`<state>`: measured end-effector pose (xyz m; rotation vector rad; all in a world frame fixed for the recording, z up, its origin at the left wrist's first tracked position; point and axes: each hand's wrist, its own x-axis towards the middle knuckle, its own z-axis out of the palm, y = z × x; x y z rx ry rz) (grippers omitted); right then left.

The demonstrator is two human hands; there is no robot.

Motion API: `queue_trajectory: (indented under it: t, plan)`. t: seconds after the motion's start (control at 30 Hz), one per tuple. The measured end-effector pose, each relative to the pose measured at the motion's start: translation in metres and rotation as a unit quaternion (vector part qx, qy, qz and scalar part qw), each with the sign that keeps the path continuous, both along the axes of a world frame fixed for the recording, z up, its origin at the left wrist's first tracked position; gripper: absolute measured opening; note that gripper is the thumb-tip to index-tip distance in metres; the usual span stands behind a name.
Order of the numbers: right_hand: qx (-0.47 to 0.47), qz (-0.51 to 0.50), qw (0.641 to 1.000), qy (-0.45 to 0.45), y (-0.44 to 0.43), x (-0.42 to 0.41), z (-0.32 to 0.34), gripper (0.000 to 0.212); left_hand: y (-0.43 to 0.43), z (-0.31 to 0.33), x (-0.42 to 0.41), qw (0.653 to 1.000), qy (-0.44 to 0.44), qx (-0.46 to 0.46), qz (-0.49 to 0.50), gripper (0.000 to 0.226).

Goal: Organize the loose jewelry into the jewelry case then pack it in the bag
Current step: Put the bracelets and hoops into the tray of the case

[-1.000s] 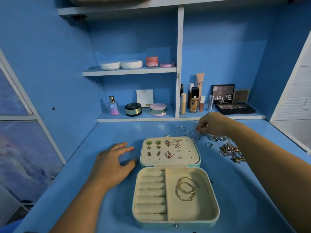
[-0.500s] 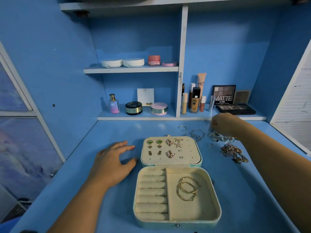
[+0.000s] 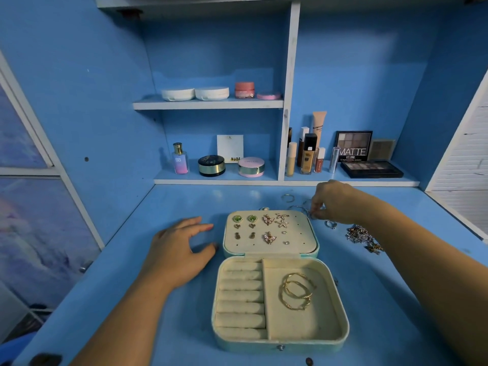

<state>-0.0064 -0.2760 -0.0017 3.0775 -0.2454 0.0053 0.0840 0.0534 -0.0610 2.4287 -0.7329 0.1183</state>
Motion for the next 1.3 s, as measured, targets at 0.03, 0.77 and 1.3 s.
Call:
queue_trajectory:
  t: [0.03,0.77,1.3]
  plan:
    - [-0.043,0.014,0.999,0.011,0.003,0.001,-0.001,0.022,0.0,0.0,0.0,1.0,-0.001,0.001,0.001,0.04]
    - [0.073,0.011,0.997,0.033,-0.021,0.0,0.0,0.019,0.0,-0.002,0.002,1.0,-0.01,0.0,-0.001,0.041]
    - [0.036,-0.075,0.995,-0.049,-0.014,-0.013,0.011,0.016,-0.001,0.0,0.002,1.0,-0.01,0.008,0.004,0.04]
